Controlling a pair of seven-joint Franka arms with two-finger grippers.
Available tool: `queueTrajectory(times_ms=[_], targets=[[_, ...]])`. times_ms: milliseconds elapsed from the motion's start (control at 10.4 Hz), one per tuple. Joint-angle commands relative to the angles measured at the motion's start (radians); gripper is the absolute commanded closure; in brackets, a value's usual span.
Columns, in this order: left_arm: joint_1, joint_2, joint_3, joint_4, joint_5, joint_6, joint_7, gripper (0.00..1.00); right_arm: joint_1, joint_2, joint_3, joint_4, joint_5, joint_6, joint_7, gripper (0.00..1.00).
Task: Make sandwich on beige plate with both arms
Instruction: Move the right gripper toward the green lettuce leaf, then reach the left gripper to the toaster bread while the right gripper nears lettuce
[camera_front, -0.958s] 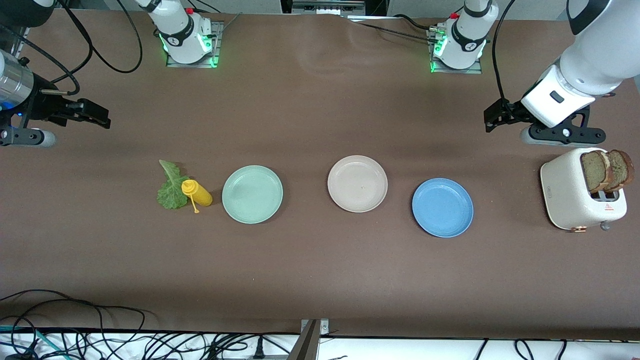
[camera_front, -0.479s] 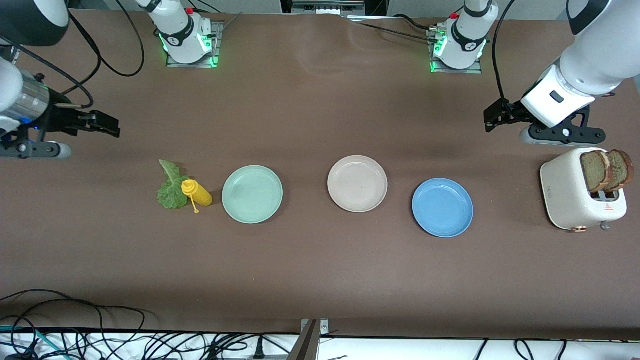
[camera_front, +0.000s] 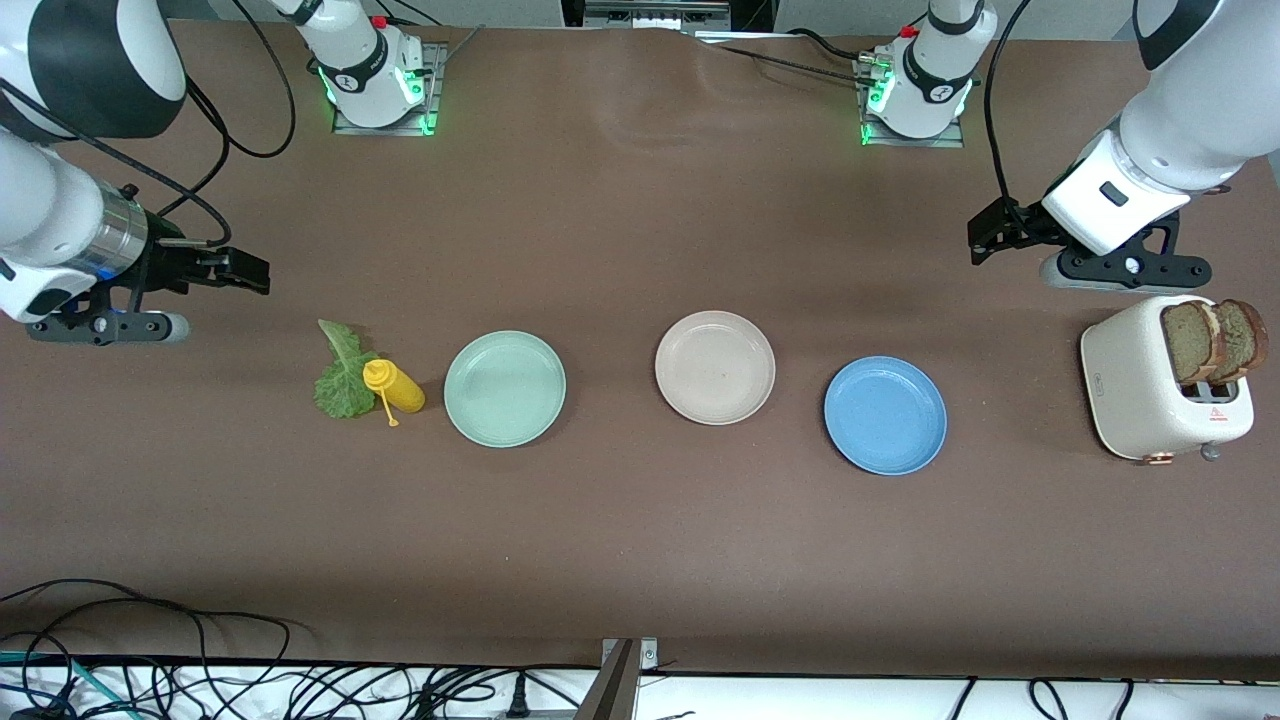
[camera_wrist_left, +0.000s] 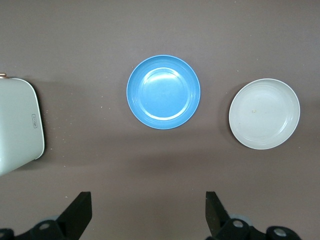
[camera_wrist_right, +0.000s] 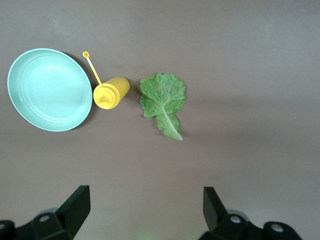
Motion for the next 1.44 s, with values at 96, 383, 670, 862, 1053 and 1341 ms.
queueTrajectory(times_ms=[96, 383, 670, 862, 1053, 1341], targets=[[-0.004, 0.002, -0.001, -0.005, 0.028, 0.009, 0.003, 0.00, -0.002, -0.028, -0.002, -0.092, -0.020, 0.068, -0.055, 0.00], [-0.004, 0.024, -0.001, -0.005, 0.028, 0.014, 0.003, 0.00, -0.004, -0.030, -0.010, -0.123, -0.020, 0.111, -0.101, 0.00], [0.022, 0.067, 0.012, -0.001, 0.031, 0.048, 0.006, 0.00, -0.004, -0.027, -0.028, -0.149, -0.020, 0.131, -0.147, 0.00], [0.109, 0.091, 0.013, 0.015, 0.031, 0.046, 0.015, 0.00, -0.004, -0.030, -0.039, -0.181, -0.020, 0.163, -0.172, 0.00], [0.192, 0.122, 0.010, 0.023, 0.032, 0.046, 0.018, 0.00, -0.004, -0.031, -0.039, -0.222, -0.020, 0.203, -0.190, 0.00], [0.214, 0.125, 0.009, 0.029, 0.077, 0.045, 0.017, 0.00, -0.005, -0.031, -0.060, -0.273, -0.020, 0.264, -0.265, 0.00]])
